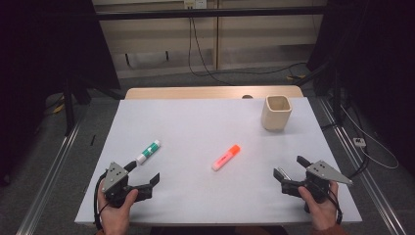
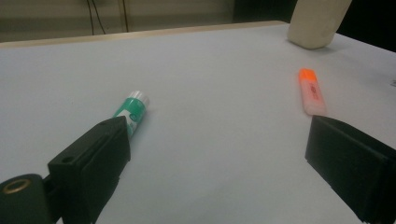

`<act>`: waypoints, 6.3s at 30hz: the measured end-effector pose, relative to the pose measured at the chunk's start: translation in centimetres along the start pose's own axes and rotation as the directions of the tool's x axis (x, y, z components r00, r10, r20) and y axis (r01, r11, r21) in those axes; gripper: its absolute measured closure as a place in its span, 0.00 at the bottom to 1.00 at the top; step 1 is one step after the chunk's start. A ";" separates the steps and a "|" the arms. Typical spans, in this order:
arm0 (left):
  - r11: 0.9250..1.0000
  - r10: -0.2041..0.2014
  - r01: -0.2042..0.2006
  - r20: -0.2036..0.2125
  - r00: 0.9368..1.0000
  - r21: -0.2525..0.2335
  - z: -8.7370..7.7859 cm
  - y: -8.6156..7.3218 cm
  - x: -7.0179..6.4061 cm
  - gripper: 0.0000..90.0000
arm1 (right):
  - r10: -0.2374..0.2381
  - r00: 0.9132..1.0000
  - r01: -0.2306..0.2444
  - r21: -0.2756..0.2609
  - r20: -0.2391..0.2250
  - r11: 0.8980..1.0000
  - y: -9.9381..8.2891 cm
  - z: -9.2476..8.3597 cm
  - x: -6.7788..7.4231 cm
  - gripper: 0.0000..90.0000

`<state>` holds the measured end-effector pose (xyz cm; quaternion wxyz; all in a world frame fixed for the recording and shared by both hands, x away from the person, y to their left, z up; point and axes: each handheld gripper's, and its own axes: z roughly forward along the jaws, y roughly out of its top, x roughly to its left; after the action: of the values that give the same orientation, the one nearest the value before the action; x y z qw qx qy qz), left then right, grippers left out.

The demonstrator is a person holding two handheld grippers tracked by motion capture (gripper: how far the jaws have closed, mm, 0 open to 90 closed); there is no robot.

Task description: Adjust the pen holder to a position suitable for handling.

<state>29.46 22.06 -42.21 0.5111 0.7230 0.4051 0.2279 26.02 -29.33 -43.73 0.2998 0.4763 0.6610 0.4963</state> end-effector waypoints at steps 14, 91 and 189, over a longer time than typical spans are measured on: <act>0.999 0.019 -0.020 0.037 0.999 0.032 1.1 0.1 -0.6 0.07 | -0.001 1.000 0.001 -0.009 0.007 1.000 1.7 0.7 -1.3 0.04; 0.996 -0.013 0.005 0.085 0.996 0.086 2.0 0.1 0.7 0.07 | -0.014 0.984 -0.073 0.472 0.178 0.879 13.4 19.1 -13.8 0.88; 0.997 0.017 -0.025 0.093 0.996 0.079 1.1 0.1 0.4 0.07 | -0.278 0.846 0.427 0.265 -0.455 0.865 17.3 20.6 2.8 0.93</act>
<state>30.52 21.74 -42.59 0.4974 0.7569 0.3823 0.1832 48.66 -18.19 -33.98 0.1537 0.2781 0.8641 0.3903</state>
